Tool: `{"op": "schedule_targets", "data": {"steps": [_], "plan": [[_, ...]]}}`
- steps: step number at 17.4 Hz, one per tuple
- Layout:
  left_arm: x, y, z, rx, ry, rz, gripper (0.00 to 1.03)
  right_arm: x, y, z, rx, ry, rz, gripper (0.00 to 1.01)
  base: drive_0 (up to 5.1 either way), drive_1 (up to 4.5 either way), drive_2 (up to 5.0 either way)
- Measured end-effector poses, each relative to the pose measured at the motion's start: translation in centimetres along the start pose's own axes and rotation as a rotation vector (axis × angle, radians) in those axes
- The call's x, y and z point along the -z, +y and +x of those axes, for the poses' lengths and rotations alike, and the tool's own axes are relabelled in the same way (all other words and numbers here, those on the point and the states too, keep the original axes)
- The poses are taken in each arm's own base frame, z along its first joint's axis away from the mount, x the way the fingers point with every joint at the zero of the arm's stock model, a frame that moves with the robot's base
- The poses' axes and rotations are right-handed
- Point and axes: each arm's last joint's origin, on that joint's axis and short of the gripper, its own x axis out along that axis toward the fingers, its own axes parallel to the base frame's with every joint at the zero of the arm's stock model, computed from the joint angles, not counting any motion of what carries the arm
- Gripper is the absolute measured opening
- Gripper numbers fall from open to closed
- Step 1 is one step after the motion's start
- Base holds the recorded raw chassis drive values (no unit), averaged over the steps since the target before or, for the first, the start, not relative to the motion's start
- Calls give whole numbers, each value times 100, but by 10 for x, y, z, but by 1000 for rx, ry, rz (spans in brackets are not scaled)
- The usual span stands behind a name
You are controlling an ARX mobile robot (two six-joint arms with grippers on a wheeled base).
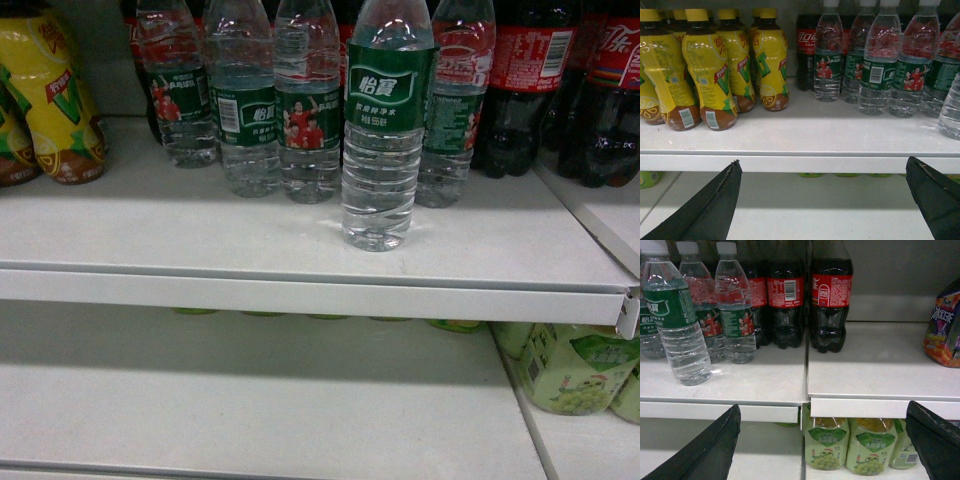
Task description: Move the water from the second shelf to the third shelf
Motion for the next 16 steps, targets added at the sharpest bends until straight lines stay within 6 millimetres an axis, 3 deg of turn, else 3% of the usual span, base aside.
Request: {"op": "schedule_targets", "data": {"steps": [16], "plan": [[0, 0, 0, 0, 0, 0, 98, 0, 0, 0, 0, 0, 0, 98, 0, 0, 0]]}}
